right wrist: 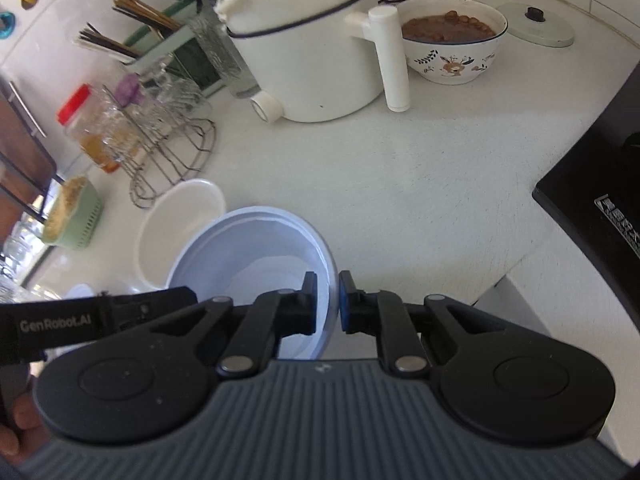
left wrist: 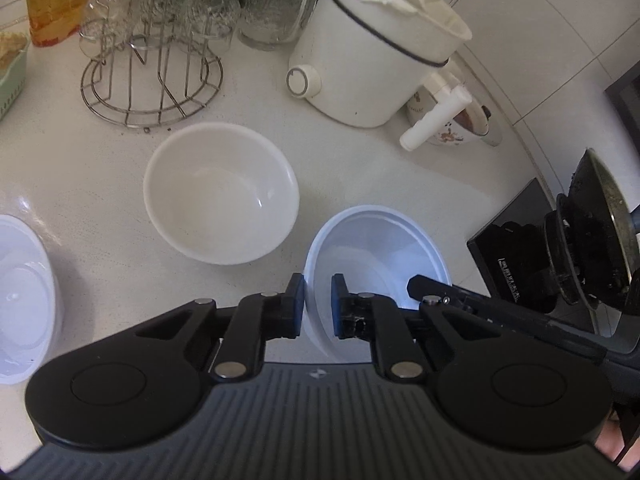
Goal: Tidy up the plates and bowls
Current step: 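Move both grippers to the small plastic bowl and close on its rim, then lift the small plastic bowl with both grippers and lower it into the large clear bowl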
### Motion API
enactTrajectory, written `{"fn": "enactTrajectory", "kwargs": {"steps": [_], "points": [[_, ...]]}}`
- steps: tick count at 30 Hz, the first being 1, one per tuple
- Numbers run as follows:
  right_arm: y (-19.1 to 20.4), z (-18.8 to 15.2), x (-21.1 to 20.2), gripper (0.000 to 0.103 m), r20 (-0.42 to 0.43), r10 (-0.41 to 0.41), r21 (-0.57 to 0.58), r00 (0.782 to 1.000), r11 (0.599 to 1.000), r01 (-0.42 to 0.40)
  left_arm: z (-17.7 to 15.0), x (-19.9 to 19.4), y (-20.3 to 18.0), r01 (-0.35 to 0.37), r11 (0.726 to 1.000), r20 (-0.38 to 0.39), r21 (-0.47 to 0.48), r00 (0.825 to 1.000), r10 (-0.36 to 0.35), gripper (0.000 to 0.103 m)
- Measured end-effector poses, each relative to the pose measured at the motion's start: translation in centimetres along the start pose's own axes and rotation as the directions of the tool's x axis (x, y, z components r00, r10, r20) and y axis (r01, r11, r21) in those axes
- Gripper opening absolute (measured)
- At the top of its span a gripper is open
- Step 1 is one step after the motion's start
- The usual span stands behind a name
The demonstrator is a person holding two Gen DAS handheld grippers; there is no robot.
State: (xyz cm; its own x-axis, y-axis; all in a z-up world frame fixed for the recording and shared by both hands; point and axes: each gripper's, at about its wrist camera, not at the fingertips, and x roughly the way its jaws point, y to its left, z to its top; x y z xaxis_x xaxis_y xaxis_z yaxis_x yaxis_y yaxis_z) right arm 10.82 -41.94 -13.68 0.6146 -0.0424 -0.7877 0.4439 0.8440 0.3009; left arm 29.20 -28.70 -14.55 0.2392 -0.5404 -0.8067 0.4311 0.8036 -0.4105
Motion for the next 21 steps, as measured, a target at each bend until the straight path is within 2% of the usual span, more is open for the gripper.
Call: {"fn": "enactTrajectory", "kwargs": {"steps": [10, 21], "points": [[2.2, -1.2, -2.2, 0.014, 0.010, 0.068, -0.023, 0.998, 0.997, -0.067, -0.6, -4.6, 0.8, -0.014, 1.000, 0.069, -0.012, 0.997, 0.015, 0.015], [4.5, -0.8, -3.7, 0.014, 0.036, 0.108, -0.040, 0.993, 0.993, -0.107, -0.8, -7.6, 2.4, -0.003, 0.998, 0.091, -0.066, 0.996, 0.009, 0.016]]}}
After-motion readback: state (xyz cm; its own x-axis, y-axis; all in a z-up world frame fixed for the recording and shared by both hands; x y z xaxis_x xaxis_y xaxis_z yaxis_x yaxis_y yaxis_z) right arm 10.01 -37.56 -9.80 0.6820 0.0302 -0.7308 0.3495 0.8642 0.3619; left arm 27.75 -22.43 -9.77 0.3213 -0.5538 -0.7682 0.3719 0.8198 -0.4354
